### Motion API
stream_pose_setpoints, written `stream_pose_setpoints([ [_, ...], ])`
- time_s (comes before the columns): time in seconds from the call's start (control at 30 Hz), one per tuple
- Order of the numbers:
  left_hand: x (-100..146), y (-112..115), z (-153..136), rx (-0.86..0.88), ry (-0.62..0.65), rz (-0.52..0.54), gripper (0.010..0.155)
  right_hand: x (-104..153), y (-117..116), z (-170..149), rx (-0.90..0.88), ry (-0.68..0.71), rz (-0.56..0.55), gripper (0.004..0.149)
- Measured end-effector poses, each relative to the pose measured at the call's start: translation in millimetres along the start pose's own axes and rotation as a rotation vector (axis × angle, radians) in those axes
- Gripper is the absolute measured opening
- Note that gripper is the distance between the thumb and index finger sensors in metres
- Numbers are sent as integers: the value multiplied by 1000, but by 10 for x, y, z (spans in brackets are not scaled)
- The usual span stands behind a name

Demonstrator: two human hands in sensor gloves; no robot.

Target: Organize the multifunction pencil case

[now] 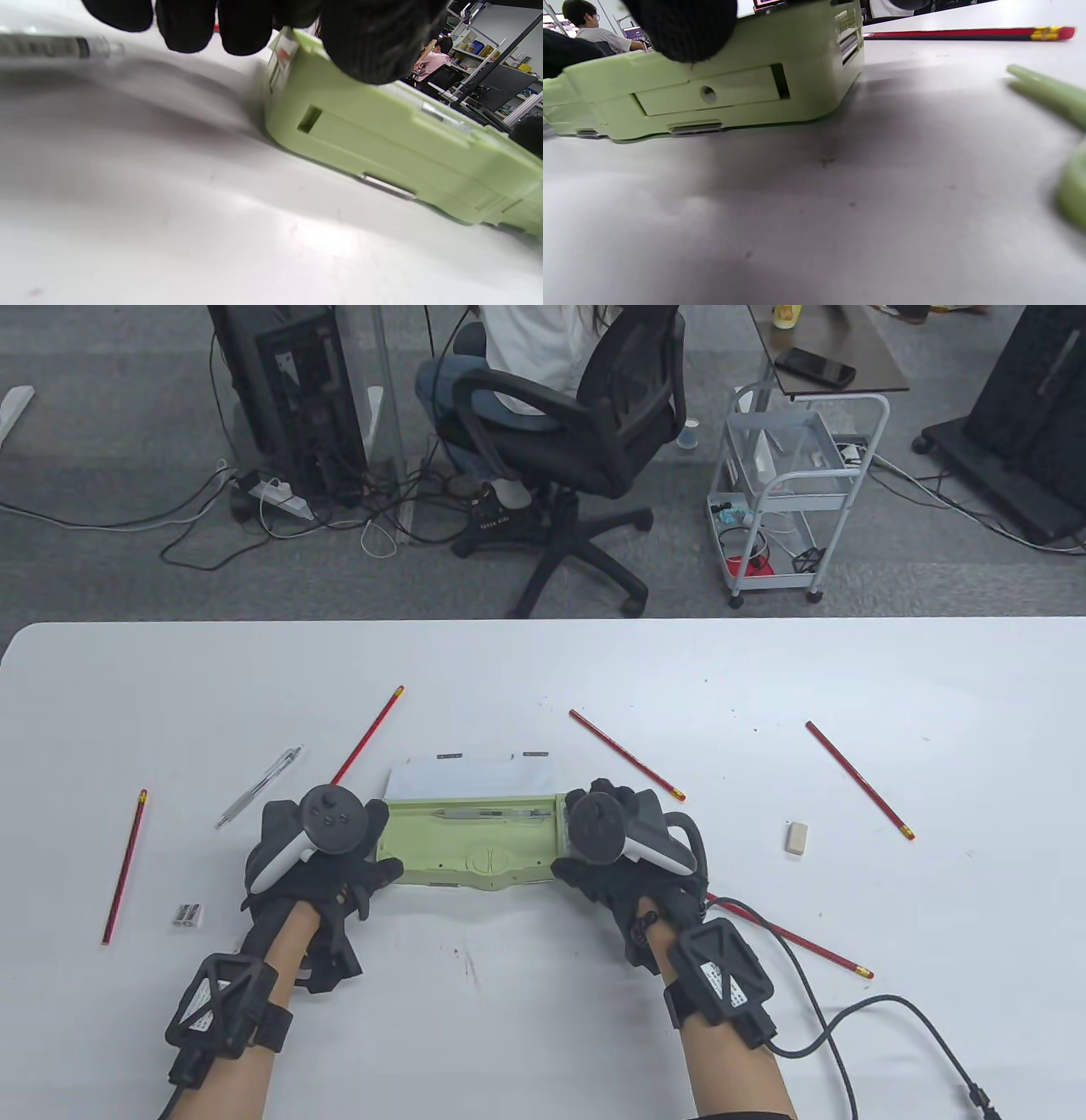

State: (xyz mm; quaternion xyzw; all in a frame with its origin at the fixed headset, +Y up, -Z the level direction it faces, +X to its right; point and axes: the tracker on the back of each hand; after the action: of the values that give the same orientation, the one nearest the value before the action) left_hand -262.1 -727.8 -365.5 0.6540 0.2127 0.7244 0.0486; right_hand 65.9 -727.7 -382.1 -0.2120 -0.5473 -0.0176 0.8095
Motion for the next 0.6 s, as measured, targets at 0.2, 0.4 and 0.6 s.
stream_pose_setpoints([
  [0.2,274,-391,-140,44,-41,160,74,0,1,1,2,-4,-3,86],
  [0.4,430,-823,-452,24,-156,313,68,-3,5,-3,12,-5,-4,86],
  [0.6,291,-958,-700,-95,-301,248,66,-7,11,-6,7,-5,-3,85],
])
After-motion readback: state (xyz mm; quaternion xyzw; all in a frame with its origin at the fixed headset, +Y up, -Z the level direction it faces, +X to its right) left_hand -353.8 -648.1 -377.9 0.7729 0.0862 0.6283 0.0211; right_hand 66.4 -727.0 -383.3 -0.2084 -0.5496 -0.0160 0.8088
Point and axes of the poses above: the tracker on the back of each hand, its own z axis roughly to the thumb side, its own x axis roughly from the fingertips to the wrist, y = z × x, and after that the axes turned 9 degrees about -x, right-handed
